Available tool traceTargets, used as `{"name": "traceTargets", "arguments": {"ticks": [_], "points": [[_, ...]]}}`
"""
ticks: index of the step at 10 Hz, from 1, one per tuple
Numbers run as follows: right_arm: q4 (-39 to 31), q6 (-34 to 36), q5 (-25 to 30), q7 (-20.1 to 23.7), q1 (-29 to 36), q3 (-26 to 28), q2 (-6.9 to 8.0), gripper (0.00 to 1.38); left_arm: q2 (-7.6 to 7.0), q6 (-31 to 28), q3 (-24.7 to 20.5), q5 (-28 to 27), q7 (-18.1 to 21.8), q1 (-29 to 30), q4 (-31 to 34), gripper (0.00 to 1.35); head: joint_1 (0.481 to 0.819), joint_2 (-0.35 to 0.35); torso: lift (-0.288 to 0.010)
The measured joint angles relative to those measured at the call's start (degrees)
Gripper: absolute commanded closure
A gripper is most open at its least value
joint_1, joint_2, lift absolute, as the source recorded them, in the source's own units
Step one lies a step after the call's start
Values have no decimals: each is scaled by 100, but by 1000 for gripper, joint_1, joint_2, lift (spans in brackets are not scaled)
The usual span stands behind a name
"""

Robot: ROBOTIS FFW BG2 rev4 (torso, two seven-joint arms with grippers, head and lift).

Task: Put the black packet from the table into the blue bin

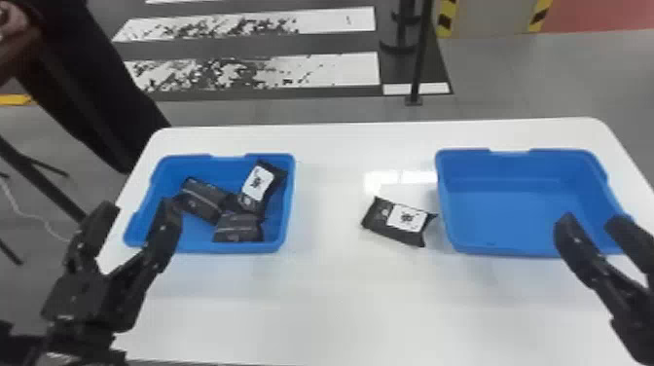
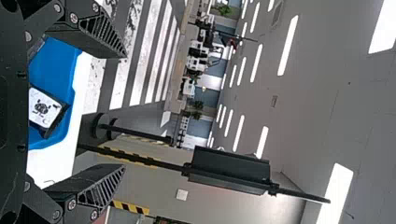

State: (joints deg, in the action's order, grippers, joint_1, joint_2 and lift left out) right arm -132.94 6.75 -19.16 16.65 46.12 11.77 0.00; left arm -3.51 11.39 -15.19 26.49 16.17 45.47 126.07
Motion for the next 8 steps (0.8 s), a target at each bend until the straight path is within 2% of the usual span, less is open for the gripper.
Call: {"name": "traceTargets", "arguments": {"ticks": [6, 8], "points": [[-2, -14, 7, 2, 0, 12, 0, 510, -2, 34, 11, -1, 0, 7, 0, 203, 695, 96, -110], [-32, -14, 7, 2, 3, 13, 0, 510, -50, 87, 119, -97, 0, -54, 0, 199, 695, 87, -110]]}}
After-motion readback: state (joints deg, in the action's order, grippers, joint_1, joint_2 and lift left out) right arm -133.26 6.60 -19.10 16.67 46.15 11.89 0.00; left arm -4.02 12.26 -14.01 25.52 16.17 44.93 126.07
